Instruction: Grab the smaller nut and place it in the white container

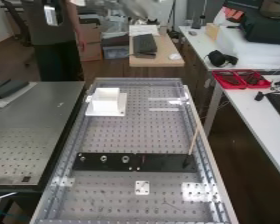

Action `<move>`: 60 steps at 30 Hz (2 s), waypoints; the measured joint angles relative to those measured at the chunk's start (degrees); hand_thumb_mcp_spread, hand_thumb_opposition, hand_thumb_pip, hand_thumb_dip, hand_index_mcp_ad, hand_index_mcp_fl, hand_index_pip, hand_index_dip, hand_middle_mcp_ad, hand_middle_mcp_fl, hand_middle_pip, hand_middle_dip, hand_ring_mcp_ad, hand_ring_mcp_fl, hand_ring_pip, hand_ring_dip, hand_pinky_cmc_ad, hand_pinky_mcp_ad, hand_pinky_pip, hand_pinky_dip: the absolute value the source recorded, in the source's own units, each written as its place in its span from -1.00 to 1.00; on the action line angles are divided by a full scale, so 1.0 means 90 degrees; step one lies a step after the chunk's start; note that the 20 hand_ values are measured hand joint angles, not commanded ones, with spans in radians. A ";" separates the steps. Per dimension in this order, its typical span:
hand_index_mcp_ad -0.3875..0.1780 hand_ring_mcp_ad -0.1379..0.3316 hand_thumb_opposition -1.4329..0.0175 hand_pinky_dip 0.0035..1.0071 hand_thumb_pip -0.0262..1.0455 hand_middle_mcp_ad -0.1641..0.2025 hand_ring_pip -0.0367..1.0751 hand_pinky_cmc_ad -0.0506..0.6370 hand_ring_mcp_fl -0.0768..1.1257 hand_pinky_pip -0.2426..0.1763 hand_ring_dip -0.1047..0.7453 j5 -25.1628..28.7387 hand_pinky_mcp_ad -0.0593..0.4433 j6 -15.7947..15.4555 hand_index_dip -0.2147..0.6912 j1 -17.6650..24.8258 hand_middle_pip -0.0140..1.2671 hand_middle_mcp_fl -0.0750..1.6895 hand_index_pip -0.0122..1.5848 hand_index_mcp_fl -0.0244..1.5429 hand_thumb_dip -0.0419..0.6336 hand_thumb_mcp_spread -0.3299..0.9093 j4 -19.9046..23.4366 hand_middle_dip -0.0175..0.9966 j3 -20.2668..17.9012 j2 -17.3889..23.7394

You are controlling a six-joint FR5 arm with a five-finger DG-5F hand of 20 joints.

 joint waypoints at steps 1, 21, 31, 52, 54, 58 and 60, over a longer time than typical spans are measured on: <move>0.28 0.39 0.04 0.00 -0.47 0.30 -0.77 0.40 -0.87 -0.30 -0.55 0.0040 0.55 -0.0008 -0.22 0.0002 -0.77 -0.91 -0.90 -0.94 -0.78 0.03 0.0019 -0.57 -0.0055 0.0012; 0.27 0.39 0.01 0.03 -0.36 0.29 -0.77 0.40 -0.87 -0.35 -0.54 0.0259 0.54 0.0194 -0.22 -0.0155 -0.77 -0.91 -0.89 -0.94 -0.73 0.06 0.0394 -0.56 -0.0880 0.0167; 0.12 0.39 0.00 0.03 -0.27 0.30 -0.77 0.40 -0.87 -0.35 -0.54 0.0302 0.55 0.0197 -0.29 -0.0239 -0.77 -0.91 -0.88 -0.92 -0.65 0.05 0.0589 -0.56 -0.1232 0.0224; -0.01 0.42 -0.05 -0.05 -0.13 0.30 -0.77 0.40 -0.87 -0.34 -0.54 0.1028 0.54 0.0402 -0.33 -0.0235 -0.77 -0.91 -0.77 -0.90 -0.55 0.13 0.1479 -0.56 -0.2494 0.0391; -0.01 0.42 -0.05 -0.05 -0.13 0.30 -0.78 0.40 -0.87 -0.34 -0.54 0.0907 0.54 0.0400 -0.34 -0.0319 -0.77 -0.91 -0.74 -0.90 -0.55 0.13 0.1529 -0.56 -0.2542 0.0375; -0.01 0.42 -0.05 -0.05 -0.09 0.30 -0.77 0.40 -0.87 -0.34 -0.54 0.0407 0.54 0.0369 -0.34 -0.0643 -0.77 -0.91 -0.70 -0.90 -0.55 0.14 0.1678 -0.56 -0.2637 0.0322; 0.00 0.42 -0.05 -0.05 -0.08 0.30 -0.77 0.40 -0.87 -0.34 -0.54 0.0098 0.54 0.0302 -0.33 -0.0822 -0.77 -0.91 -0.65 -0.90 -0.53 0.14 0.1718 -0.56 -0.2656 0.0282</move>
